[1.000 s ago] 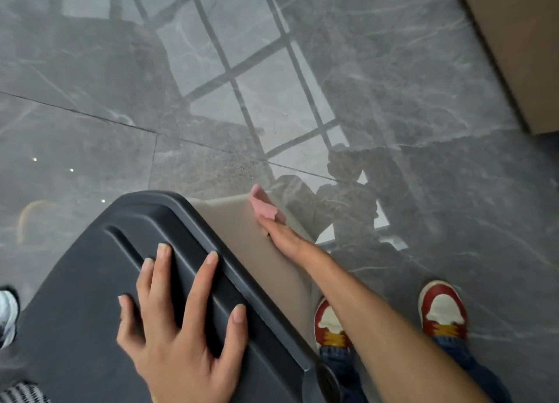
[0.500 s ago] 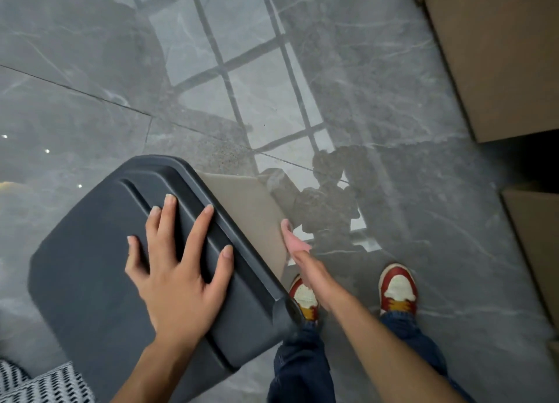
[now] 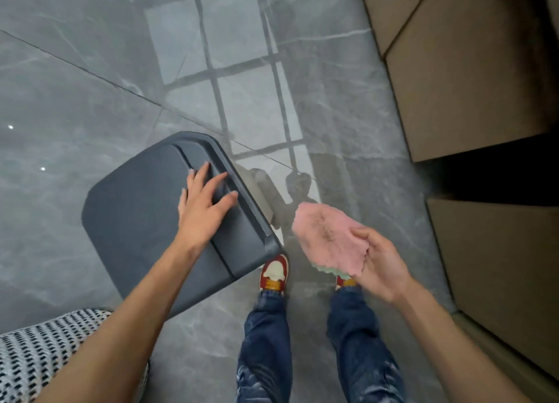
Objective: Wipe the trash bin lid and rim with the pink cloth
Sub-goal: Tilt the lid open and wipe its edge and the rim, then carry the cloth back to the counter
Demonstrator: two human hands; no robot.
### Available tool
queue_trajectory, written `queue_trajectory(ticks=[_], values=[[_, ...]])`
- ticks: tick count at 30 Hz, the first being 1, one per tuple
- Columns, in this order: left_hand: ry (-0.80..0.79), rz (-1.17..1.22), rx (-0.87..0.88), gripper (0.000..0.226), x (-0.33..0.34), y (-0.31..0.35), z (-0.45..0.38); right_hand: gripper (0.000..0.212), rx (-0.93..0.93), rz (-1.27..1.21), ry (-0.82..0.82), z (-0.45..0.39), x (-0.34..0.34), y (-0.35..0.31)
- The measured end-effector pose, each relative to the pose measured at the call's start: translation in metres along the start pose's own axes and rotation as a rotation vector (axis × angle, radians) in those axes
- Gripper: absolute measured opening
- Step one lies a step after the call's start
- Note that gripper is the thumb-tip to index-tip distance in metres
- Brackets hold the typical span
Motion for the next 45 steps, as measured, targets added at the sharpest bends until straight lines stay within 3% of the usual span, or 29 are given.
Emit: queue_trajectory(ticks=[2,4,6,8,13,17,23,29,34,39,45], values=[[-0.123,0.346,-0.124,0.051,0.005,0.017,0.026,0.064,0.005,-0.030,-0.073,0.025,0.027,-0.013],[-0.371,0.622,-0.177,0.064,0.018,0.043,0.064,0.068,0.022,-0.028,-0.121,0.046,0.054,-0.024],[-0.592,0.786,-0.211,0.064,0.027,0.062,0.097,0.068,0.036,-0.013,-0.192,0.063,0.079,-0.031],[-0.665,0.859,-0.202,0.059,0.020,0.074,0.119,0.070,0.036,-0.001,-0.241,0.081,0.100,-0.034],[-0.526,0.754,-0.110,0.074,-0.039,0.107,0.151,0.071,-0.054,0.131,-0.140,0.132,0.132,-0.055],[-0.417,0.671,0.043,0.056,-0.104,0.161,0.178,0.054,-0.163,0.334,-0.099,0.184,0.171,-0.082],[-0.365,0.718,0.168,0.040,-0.179,0.226,0.237,0.055,-0.320,0.453,-0.199,0.278,0.246,-0.115],[-0.244,0.860,0.270,0.069,-0.235,0.265,0.303,0.037,-0.392,0.484,-0.270,0.376,0.308,-0.128],[-0.242,0.938,0.414,0.024,-0.279,0.305,0.342,0.033,-0.548,0.505,-0.287,0.440,0.350,-0.142],[-0.233,0.999,0.570,0.020,-0.320,0.347,0.367,0.030,-0.701,0.457,-0.319,0.483,0.379,-0.162],[-0.249,0.993,0.650,0.018,-0.354,0.379,0.373,0.036,-0.755,0.438,-0.334,0.512,0.410,-0.186]])
Point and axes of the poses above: each hand's wrist, its own z-axis away from the middle knuckle, its own x-axis out of the palm, y = z × x, the point moved 5 cm from there along -z, towards the middle knuckle, and after that the axes turned 2 degrees about -z, right-handed, at the moved point
